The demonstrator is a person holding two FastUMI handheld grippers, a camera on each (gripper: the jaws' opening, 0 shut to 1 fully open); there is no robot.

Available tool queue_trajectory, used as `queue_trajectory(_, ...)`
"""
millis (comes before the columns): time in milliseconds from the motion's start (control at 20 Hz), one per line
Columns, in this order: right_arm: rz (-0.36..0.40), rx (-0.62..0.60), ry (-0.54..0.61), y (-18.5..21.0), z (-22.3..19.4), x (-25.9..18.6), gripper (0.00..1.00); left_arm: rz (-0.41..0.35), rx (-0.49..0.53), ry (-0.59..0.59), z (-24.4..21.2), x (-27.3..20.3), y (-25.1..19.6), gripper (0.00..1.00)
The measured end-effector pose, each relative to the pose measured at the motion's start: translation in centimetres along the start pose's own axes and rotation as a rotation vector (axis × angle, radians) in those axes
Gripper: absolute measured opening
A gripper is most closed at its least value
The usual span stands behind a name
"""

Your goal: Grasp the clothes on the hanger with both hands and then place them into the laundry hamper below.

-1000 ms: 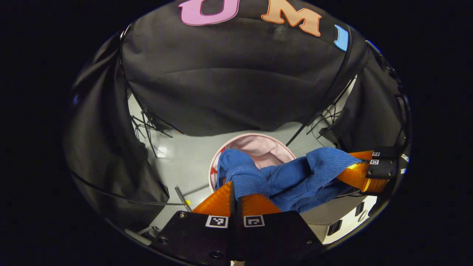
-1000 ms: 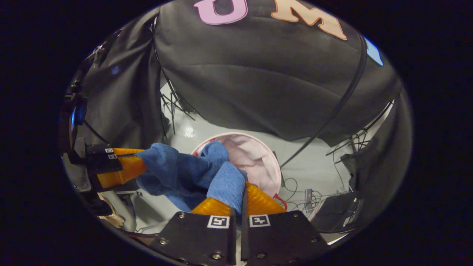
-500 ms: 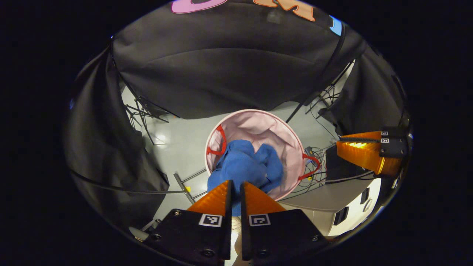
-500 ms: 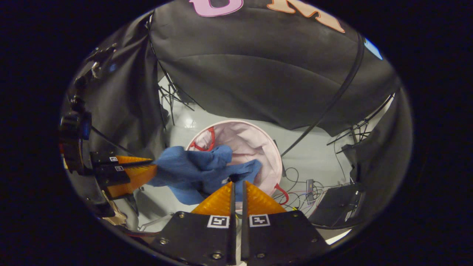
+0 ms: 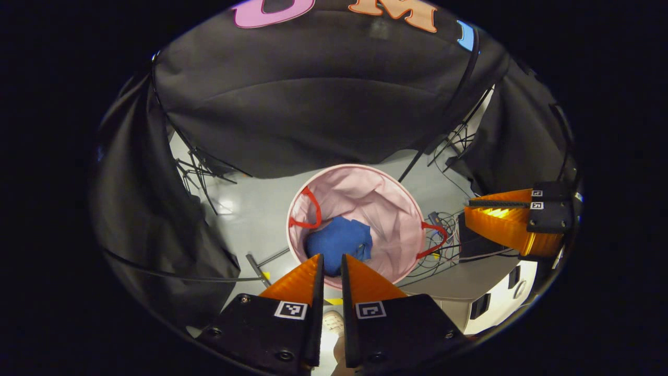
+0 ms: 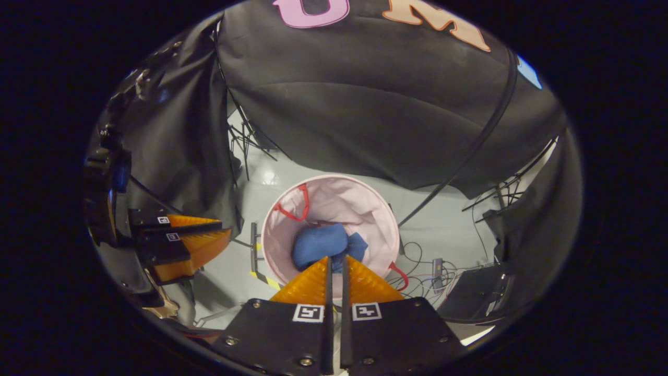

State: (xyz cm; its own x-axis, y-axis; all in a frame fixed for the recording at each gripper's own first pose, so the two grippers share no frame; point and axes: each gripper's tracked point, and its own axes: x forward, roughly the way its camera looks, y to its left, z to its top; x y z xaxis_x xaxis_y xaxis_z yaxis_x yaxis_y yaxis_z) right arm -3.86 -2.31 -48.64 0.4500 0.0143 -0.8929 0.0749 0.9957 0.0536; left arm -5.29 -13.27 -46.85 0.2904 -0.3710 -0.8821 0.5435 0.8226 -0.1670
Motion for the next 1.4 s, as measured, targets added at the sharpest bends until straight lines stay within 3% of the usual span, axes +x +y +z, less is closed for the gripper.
queue_trajectory(250, -0.012, 0.009, -0.112, -0.4, 3.1, -2.5, 0.06, -0.003, -0.007, -0.125, 4.4, -2.7, -0.5, 0.20)
queue_trajectory(550, -0.018, 0.048, -0.346, -0.7, 9.7, -8.2, 0.06, -0.023, -0.028, -0.346, 12.2, -8.6, -1.7, 0.20)
queue_trajectory(700, -0.023, 0.054, -0.494, -0.8, 13.7, -12.6, 0.06, -0.047, -0.036, -0.494, 16.6, -12.7, -2.6, 0.19)
queue_trajectory(750, -0.025, 0.054, -0.547, -0.8, 15.2, -14.1, 0.06, -0.055, -0.035, -0.544, 17.9, -14.3, -3.2, 0.24)
queue_trajectory(800, -0.026, 0.054, -0.598, -0.9, 16.6, -15.7, 0.06, -0.063, -0.033, -0.592, 19.1, -15.8, -3.5, 0.19)
queue_trajectory(1050, -0.049, 0.071, -0.828, -1.7, 22.1, -24.1, 0.06, -0.084, -0.015, -0.799, 23.6, -22.9, -4.8, 0.18)
queue_trajectory(1150, -0.061, 0.075, -0.904, -2.3, 23.6, -27.3, 0.05, -0.084, 0.005, -0.892, 25.2, -26.1, -5.4, 0.12)
queue_trajectory(1200, -0.073, 0.070, -0.936, -2.7, 24.2, -28.7, 0.05, -0.071, 0.017, -0.954, 26.1, -28.1, -5.4, 0.19)
queue_trajectory(1300, -0.098, 0.056, -0.991, -3.6, 25.0, -31.5, 0.05, -0.067, 0.037, -1.032, 28.1, -30.5, -6.3, 0.17)
queue_trajectory(1400, -0.112, 0.052, -1.036, -4.4, 25.3, -34.0, 0.05, -0.075, 0.047, -1.074, 29.0, -32.2, -7.1, 0.24)
